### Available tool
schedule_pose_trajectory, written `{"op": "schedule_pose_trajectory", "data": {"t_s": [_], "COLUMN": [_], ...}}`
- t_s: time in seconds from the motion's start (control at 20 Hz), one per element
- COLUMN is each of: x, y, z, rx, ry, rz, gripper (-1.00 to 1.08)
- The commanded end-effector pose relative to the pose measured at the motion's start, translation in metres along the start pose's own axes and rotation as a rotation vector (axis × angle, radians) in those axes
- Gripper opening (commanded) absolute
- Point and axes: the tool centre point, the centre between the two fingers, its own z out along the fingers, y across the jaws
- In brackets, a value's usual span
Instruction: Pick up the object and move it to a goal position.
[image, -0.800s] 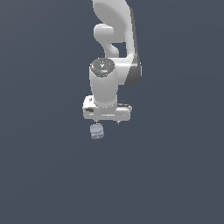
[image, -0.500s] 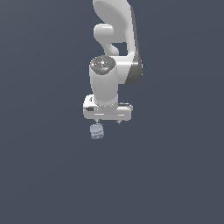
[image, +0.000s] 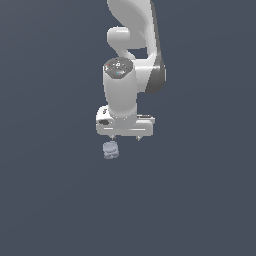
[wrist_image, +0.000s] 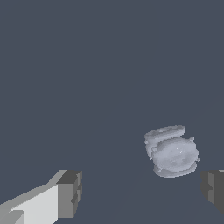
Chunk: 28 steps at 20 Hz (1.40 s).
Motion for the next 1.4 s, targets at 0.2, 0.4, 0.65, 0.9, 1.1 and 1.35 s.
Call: {"op": "schedule_pose_trajectory", "data": {"t_s": [0.2, 0.4, 0.65, 0.9, 1.1, 1.35], "x": [-0.002, -0.004, -0.010, -0.016, -0.020, -0.021], "y": [0.013, 0.028, 0.052, 0.069, 0.078, 0.082], "z": [0.012, 0.027, 0.050, 0.068, 0.076, 0.080], "rx": [-0.008, -0.018, -0.031, -0.040, -0.044, -0.046], "ry": [-0.003, -0.006, -0.014, -0.021, -0.024, -0.026], "rz": [-0.039, -0.087, -0.167, -0.230, -0.261, -0.274], "gripper": [1.00, 1.00, 1.00, 1.00, 1.00, 1.00]}}
